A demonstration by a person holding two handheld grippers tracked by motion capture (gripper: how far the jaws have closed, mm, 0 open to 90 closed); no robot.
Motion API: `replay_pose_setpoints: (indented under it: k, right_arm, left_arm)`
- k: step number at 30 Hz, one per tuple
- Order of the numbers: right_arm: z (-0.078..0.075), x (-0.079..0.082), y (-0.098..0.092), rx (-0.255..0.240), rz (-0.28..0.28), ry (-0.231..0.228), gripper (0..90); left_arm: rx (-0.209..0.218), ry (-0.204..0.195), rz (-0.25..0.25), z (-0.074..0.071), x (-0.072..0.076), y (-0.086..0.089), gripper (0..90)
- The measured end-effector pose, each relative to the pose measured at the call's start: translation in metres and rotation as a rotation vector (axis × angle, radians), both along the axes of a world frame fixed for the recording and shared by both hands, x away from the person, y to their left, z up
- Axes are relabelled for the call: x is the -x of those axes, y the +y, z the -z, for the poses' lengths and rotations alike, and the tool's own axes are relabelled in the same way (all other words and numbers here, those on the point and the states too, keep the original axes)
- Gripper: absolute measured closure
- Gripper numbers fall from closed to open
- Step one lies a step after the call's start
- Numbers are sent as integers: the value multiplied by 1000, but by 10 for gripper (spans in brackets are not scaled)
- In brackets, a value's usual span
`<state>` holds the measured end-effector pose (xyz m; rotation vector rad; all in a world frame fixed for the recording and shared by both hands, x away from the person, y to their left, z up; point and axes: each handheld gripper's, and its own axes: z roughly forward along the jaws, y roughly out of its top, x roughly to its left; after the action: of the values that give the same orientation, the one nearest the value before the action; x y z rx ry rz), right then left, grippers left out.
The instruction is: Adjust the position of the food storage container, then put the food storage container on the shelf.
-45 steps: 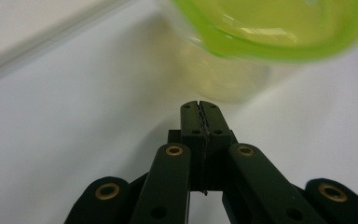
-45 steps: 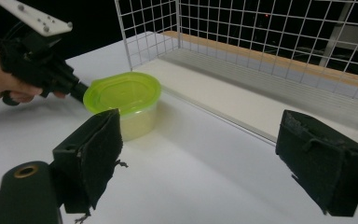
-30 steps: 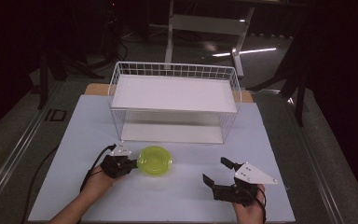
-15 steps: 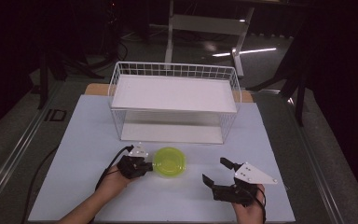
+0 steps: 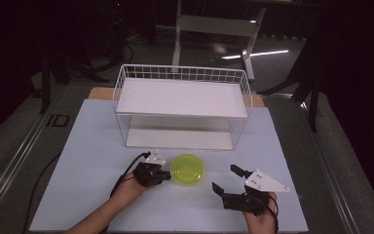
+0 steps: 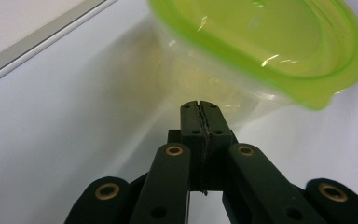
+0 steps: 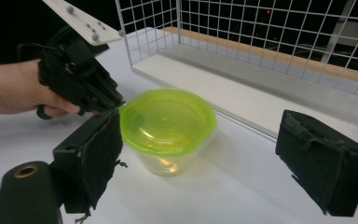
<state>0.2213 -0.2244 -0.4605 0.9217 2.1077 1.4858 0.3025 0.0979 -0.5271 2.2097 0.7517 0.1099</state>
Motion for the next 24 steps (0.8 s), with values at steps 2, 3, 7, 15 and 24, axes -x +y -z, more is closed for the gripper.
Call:
replay_pose_setpoints:
  k: [2, 3, 7, 15, 24]
  right_arm:
    - [0, 0, 0, 6, 0, -1, 144]
    - [0, -1, 1, 11, -4, -2, 144]
    - [0, 0, 3, 16, -8, -6, 144]
    - [2, 0, 6, 22, -11, 9, 143]
    - [2, 1, 11, 35, -25, 7, 143]
  left_arm:
    - [1, 0, 1, -1, 1, 2, 900]
    - [14, -4, -11, -3, 3, 9, 900]
    - [37, -7, -17, -7, 6, 18, 900]
    - [170, -37, -24, -22, 27, 55, 724]
    - [260, -74, -36, -35, 42, 71, 470]
